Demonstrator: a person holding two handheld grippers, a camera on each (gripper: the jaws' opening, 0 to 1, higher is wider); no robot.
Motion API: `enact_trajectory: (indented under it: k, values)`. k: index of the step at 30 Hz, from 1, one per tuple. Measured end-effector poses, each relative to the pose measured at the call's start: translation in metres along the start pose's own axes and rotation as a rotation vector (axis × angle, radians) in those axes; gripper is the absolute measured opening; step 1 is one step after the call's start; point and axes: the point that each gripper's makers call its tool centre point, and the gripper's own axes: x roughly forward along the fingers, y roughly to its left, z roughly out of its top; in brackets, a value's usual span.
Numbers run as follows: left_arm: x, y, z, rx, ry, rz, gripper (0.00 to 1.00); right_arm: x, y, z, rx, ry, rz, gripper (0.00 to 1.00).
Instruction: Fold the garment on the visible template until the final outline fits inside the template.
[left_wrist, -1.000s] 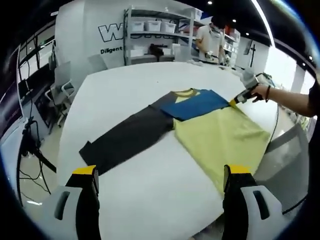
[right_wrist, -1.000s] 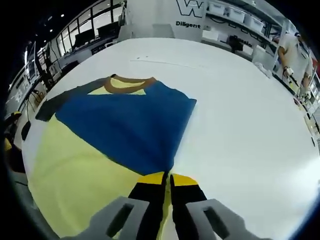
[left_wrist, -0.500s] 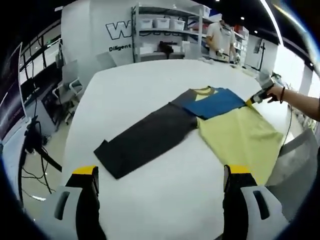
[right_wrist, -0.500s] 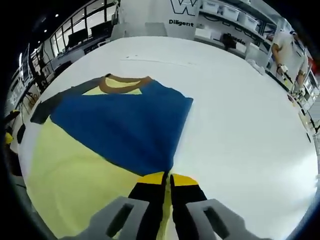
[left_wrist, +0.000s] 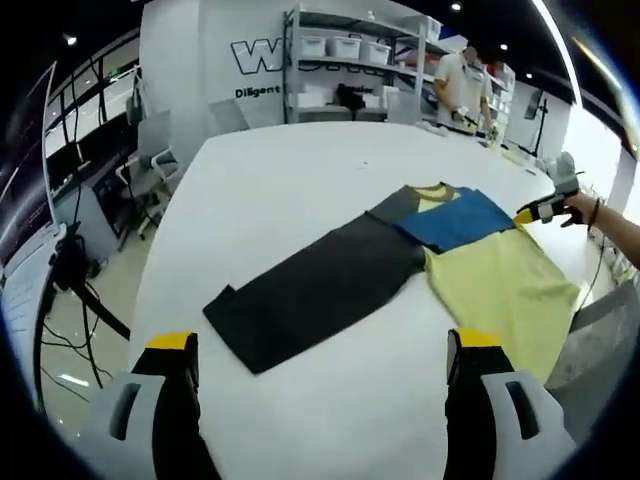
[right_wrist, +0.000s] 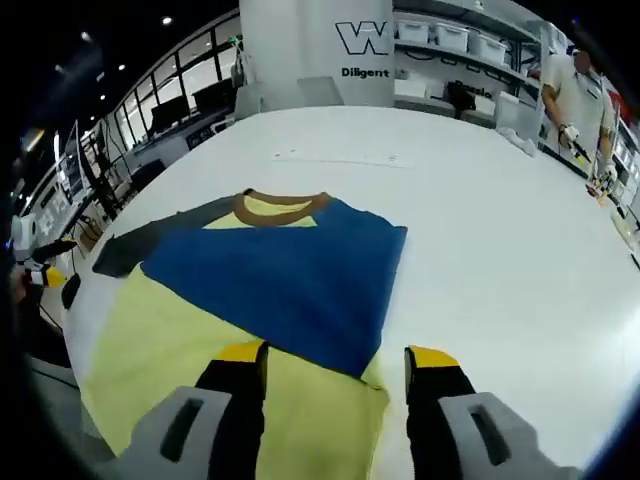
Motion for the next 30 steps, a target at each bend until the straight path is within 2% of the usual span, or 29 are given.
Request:
enact_trajectory:
  k: [2,5,8,12,18,22,27,30]
  values:
    - [0.000,0.001,0.000,-0.004,-0.001,0.002,0.98,-0.008,0.010,0.004,0.000,-0.008,0.022,0.74]
    - [0.000,0.005,0.001,-0.021,-0.009,0.011,0.97,-0.019,0.027,0.012,0.002,-0.029,0.078,0.81]
    - [0.001,0.010,0.003,-0.041,-0.027,0.021,0.95,-0.028,0.037,0.018,-0.005,-0.041,0.103,0.90]
    - [0.004,0.016,0.003,-0.047,-0.030,0.039,0.89,-0.039,0.053,0.021,-0.007,-0.045,0.156,0.99]
    - [0.011,0.027,-0.001,-0.055,-0.026,0.067,0.74,-0.057,0.066,0.021,-0.047,-0.061,0.178,0.99]
    - [0.016,0.031,-0.002,-0.044,-0.030,0.072,0.58,-0.066,0.071,0.020,-0.045,-0.079,0.183,0.99]
    - [0.023,0.036,-0.004,-0.015,-0.027,0.082,0.54,-0.074,0.072,0.018,-0.061,-0.087,0.183,0.98]
    - [0.029,0.036,-0.010,0.019,0.000,0.071,0.44,-0.077,0.074,0.018,-0.067,-0.085,0.191,0.98]
